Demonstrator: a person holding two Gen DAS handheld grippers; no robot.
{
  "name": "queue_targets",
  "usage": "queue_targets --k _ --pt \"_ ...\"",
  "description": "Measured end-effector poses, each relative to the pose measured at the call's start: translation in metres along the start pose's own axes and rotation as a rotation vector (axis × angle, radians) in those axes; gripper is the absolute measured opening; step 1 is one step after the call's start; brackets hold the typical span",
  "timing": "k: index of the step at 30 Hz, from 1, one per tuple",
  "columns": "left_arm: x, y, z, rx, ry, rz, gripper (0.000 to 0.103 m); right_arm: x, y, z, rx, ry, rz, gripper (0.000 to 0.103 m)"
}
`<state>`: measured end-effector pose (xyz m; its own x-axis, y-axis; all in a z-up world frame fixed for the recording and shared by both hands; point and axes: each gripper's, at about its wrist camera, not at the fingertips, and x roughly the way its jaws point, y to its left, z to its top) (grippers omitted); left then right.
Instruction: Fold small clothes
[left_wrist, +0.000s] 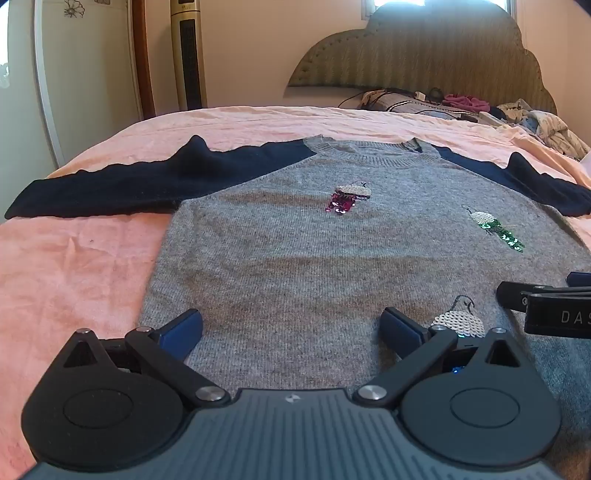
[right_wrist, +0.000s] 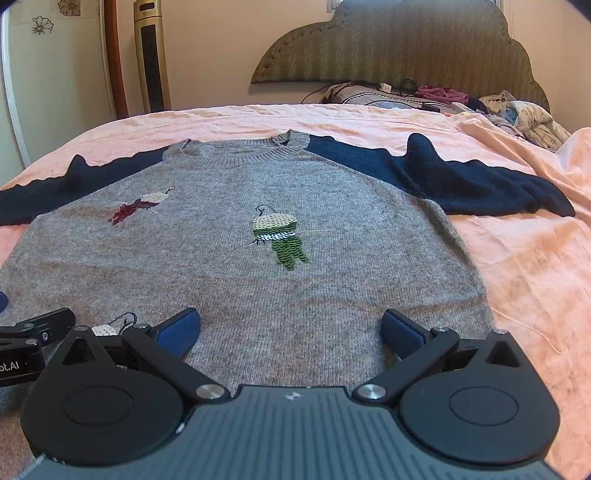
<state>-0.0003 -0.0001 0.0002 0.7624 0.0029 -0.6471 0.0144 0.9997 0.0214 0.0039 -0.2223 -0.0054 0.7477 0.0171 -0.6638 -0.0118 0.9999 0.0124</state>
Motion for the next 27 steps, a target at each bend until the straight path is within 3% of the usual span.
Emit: queue_targets --k 27 --pt "0.0007 -0.0009 0.001 -0.006 0.003 0.002 0.103 -0.0011 0.001 0.0012 0.005 -0.003 0.003 0.103"
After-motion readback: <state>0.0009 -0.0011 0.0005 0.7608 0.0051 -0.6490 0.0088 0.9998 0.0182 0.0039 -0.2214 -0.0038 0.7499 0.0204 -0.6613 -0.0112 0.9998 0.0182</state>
